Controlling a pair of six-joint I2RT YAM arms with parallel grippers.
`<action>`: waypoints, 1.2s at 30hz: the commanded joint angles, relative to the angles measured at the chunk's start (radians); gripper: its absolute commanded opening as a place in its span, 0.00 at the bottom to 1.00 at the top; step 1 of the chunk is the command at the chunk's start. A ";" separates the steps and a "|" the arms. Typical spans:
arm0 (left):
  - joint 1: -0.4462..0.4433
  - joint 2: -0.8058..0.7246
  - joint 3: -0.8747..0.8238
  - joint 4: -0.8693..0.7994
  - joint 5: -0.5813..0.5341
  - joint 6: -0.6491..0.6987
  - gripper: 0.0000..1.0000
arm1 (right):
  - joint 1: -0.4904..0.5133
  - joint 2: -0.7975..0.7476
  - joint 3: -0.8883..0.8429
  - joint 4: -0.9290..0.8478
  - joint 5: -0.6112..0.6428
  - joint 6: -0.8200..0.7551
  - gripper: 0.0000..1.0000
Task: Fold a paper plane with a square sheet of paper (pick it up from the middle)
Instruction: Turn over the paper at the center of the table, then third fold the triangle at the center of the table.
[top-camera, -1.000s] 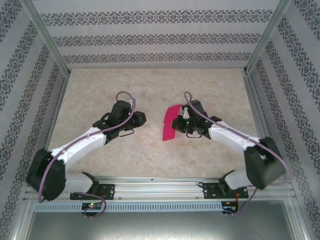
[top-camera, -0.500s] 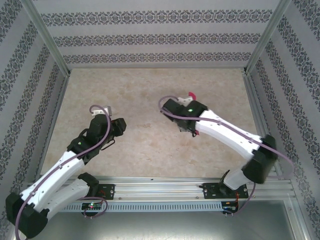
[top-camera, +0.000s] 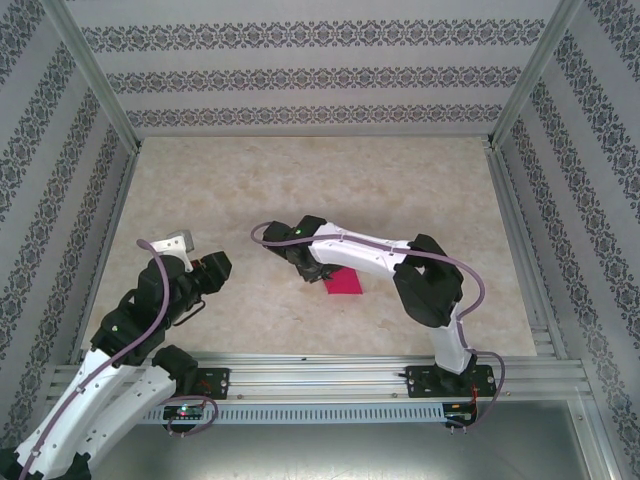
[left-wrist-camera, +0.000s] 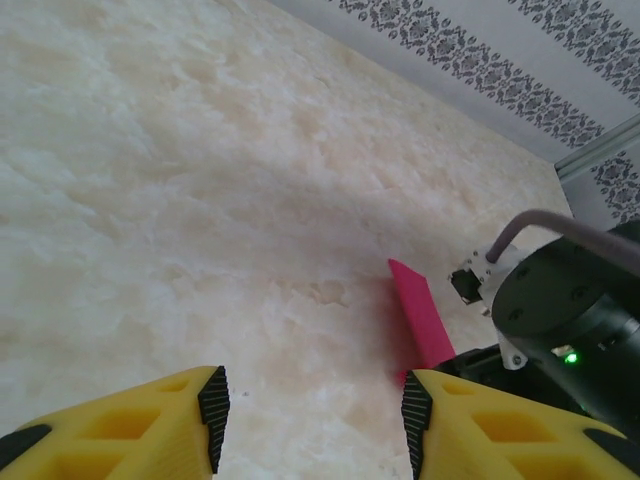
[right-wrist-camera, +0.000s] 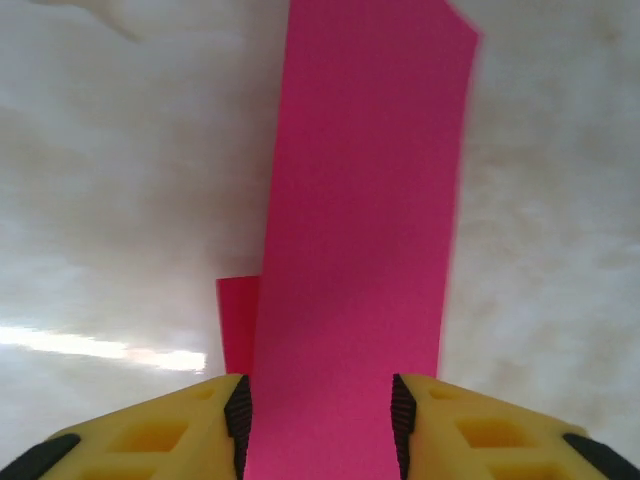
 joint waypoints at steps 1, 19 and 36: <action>0.009 -0.005 0.039 -0.062 0.028 0.029 0.52 | -0.005 -0.118 -0.039 0.157 -0.155 0.026 0.48; 0.008 0.359 -0.042 0.253 0.387 0.011 0.55 | -0.232 -0.285 -0.787 1.084 -0.578 0.420 0.13; 0.002 1.131 0.300 0.570 0.632 -0.035 0.31 | -0.289 -0.679 -0.942 1.007 -0.532 0.239 0.40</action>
